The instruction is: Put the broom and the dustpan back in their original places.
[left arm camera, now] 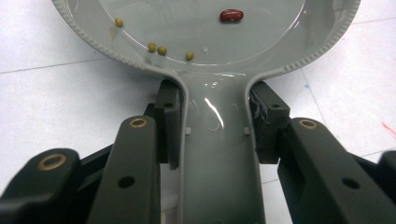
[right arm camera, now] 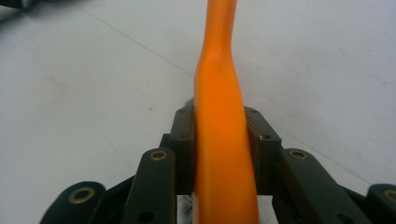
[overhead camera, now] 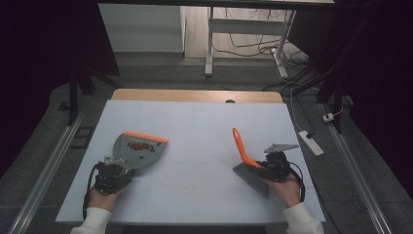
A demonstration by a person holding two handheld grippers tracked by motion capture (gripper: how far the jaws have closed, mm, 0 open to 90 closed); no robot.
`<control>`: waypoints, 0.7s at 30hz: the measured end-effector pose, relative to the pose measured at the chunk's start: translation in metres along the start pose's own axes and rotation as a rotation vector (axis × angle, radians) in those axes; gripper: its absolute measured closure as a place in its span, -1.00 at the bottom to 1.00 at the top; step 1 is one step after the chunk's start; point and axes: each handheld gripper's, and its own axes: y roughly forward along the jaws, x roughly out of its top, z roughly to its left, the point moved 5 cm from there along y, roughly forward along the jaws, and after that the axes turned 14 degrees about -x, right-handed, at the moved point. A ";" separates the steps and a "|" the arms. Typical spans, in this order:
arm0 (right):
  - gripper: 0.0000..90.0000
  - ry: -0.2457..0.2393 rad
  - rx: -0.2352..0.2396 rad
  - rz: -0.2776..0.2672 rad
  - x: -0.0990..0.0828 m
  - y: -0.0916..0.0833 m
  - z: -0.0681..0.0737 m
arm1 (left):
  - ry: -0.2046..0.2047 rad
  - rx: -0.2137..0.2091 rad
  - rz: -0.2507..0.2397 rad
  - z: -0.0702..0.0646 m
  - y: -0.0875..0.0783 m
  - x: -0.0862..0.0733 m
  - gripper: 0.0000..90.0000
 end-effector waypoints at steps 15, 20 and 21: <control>0.24 0.021 -0.017 0.070 -0.003 0.017 -0.016 | -0.007 -0.009 0.005 0.002 0.004 0.000 0.37; 0.14 0.018 -0.019 0.094 -0.005 0.021 -0.018 | 0.009 -0.019 -0.004 0.000 0.001 0.000 0.20; 0.14 0.022 -0.017 0.095 -0.005 0.021 -0.018 | 0.012 -0.024 -0.005 0.000 0.000 0.000 0.17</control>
